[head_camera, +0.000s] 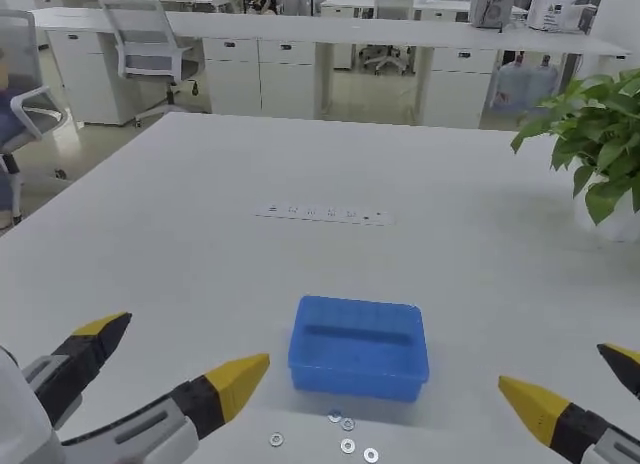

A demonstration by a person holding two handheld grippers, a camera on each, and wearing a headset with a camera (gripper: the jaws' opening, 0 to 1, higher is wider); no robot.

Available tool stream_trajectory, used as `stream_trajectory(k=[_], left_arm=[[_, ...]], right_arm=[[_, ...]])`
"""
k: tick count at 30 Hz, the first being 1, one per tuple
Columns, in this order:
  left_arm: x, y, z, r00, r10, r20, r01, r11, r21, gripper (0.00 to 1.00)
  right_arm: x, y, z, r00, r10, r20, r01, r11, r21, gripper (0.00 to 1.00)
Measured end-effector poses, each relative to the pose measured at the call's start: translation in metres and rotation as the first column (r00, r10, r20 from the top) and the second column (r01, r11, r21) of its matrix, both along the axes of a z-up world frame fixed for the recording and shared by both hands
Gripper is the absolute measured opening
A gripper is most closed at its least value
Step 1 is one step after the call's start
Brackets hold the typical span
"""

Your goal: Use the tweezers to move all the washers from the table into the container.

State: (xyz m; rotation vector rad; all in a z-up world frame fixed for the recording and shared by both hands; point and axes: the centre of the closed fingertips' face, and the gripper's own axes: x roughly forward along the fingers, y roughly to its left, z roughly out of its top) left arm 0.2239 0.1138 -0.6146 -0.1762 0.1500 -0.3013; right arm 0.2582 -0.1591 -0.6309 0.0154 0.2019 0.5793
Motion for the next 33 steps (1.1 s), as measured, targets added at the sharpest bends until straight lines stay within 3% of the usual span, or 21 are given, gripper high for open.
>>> stream_trajectory(k=[10,16,24,28,33], left_arm=[[0.000,-0.005,-0.004,1.000,-0.013,-0.012,0.013,1.000,0.010,0.88],[0.004,-0.009,-0.009,0.999,-0.031,-0.029,0.032,0.999,0.013,0.78],[0.015,-0.024,-0.016,0.990,-0.122,-0.065,0.125,0.991,0.051,0.65],[0.017,-0.028,-0.027,0.984,-0.153,-0.096,0.158,0.986,0.044,0.63],[0.013,-0.039,-0.051,0.960,-0.220,-0.170,0.234,0.970,0.063,0.53]], right_arm=[[-0.002,-0.002,-0.002,1.000,0.002,-0.009,-0.002,1.000,-0.006,0.64],[0.000,0.005,-0.008,0.999,0.032,-0.026,-0.033,0.999,-0.035,0.59],[0.009,0.024,-0.016,0.993,0.112,-0.044,-0.114,0.992,-0.052,0.41],[0.007,0.030,-0.021,0.988,0.141,-0.056,-0.144,0.988,-0.055,0.33],[-0.001,0.036,-0.036,0.978,0.181,-0.103,-0.190,0.978,-0.089,0.26]])
